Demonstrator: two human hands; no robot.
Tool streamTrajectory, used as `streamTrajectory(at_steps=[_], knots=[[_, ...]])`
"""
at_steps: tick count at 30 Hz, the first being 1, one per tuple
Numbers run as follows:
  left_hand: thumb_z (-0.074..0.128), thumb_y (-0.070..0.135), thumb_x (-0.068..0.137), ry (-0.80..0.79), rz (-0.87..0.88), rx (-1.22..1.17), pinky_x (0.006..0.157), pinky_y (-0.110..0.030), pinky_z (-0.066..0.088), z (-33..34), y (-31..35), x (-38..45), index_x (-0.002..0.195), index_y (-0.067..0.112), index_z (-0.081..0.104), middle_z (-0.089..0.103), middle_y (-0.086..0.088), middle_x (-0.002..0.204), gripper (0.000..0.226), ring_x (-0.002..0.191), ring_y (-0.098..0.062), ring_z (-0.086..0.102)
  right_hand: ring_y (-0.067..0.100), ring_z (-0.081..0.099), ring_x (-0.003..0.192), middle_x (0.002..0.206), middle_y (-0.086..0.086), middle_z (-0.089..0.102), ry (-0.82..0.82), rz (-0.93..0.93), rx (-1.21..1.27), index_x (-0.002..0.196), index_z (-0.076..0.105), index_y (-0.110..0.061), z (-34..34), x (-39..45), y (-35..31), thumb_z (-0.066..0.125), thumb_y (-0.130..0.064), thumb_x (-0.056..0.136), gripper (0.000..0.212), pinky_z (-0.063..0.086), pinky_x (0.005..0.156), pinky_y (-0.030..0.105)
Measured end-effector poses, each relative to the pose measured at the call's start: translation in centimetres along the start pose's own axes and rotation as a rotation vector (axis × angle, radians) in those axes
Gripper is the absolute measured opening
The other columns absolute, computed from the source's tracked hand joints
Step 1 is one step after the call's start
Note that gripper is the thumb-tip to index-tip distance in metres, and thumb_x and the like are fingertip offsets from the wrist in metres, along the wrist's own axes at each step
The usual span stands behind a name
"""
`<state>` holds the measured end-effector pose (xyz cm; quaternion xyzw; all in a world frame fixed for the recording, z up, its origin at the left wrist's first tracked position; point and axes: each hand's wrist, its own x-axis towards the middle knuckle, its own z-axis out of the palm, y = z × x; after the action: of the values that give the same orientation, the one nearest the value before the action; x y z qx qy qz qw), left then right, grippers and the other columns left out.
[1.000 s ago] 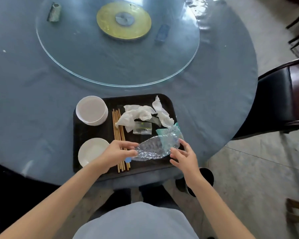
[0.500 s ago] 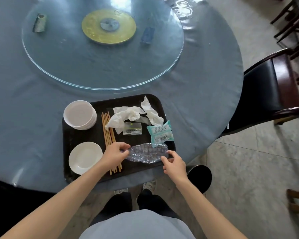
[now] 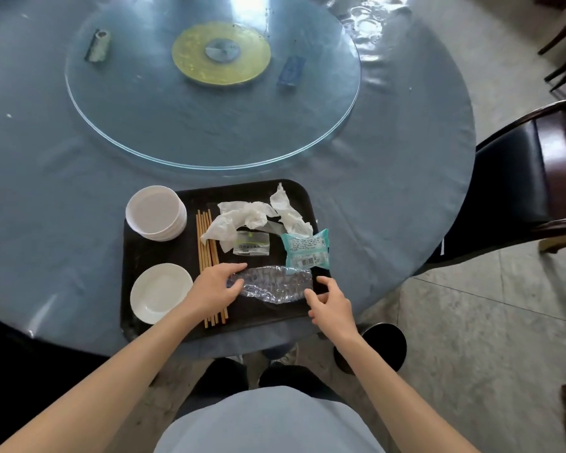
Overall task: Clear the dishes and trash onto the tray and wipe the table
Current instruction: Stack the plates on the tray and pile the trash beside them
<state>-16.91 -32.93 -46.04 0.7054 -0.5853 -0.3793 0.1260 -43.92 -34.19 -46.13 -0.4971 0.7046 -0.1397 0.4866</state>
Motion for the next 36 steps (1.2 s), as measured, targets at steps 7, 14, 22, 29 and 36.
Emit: streamTrajectory(at_steps=[7, 14, 22, 29, 36], knots=[[0.058, 0.047, 0.097, 0.011, 0.311, 0.178, 0.120, -0.040, 0.027, -2.9, 5.5, -0.1, 0.155, 0.043, 0.032, 0.025, 0.007, 0.166, 0.063, 0.154, -0.017, 0.020, 0.015, 0.056, 0.126, 0.137, -0.003, 0.061, 0.256, -0.332, -0.209, 0.150, 0.048, -0.027, -5.4, -2.3, -3.1, 0.065, -0.048, 0.098, 0.059, 0.051, 0.104, 0.039], [0.033, 0.076, 0.090, 0.033, 0.592, 0.346, 0.123, -0.053, 0.010, -4.7, 11.5, 0.3, 0.155, 0.058, 0.008, -0.013, 0.018, 0.168, 0.071, 0.154, -0.013, -0.023, 0.028, 0.012, 0.159, 0.173, -0.001, 0.014, 0.523, -0.526, -0.353, 0.161, 0.029, -0.040, -9.1, -6.4, -5.6, 0.067, -0.071, 0.082, 0.093, 0.029, 0.121, 0.055], [0.034, 0.075, 0.091, -0.045, 0.903, 0.357, 0.123, -0.050, 0.002, -4.9, 15.4, -0.7, 0.153, 0.061, 0.004, -0.016, 0.020, 0.167, 0.070, 0.151, -0.012, -0.029, 0.022, -0.003, 0.159, 0.174, 0.001, 0.007, 0.811, -0.395, -0.330, 0.162, 0.023, -0.042, -8.3, -14.0, -3.5, 0.056, -0.081, 0.080, 0.097, 0.019, 0.125, 0.051], [0.040, 0.065, 0.097, -0.294, 1.106, 0.413, 0.126, -0.055, 0.005, -0.7, 17.5, -6.1, 0.156, 0.054, 0.005, -0.018, 0.014, 0.168, 0.070, 0.152, -0.018, -0.028, 0.015, -0.008, 0.157, 0.174, -0.002, 0.002, 0.933, -0.114, -0.223, 0.162, 0.018, -0.045, -5.0, -23.7, 2.6, 0.052, -0.083, 0.079, 0.098, 0.014, 0.125, 0.047], [0.035, 0.067, 0.096, -0.479, 1.305, 0.462, 0.127, -0.055, 0.005, 6.2, 21.4, -13.8, 0.158, 0.051, 0.006, -0.019, 0.012, 0.168, 0.070, 0.153, -0.020, -0.028, 0.009, -0.012, 0.156, 0.174, -0.008, -0.004, 1.068, 0.119, -0.130, 0.161, 0.011, -0.051, -3.3, -33.8, 9.5, 0.057, -0.080, 0.082, 0.096, 0.011, 0.126, 0.047]])
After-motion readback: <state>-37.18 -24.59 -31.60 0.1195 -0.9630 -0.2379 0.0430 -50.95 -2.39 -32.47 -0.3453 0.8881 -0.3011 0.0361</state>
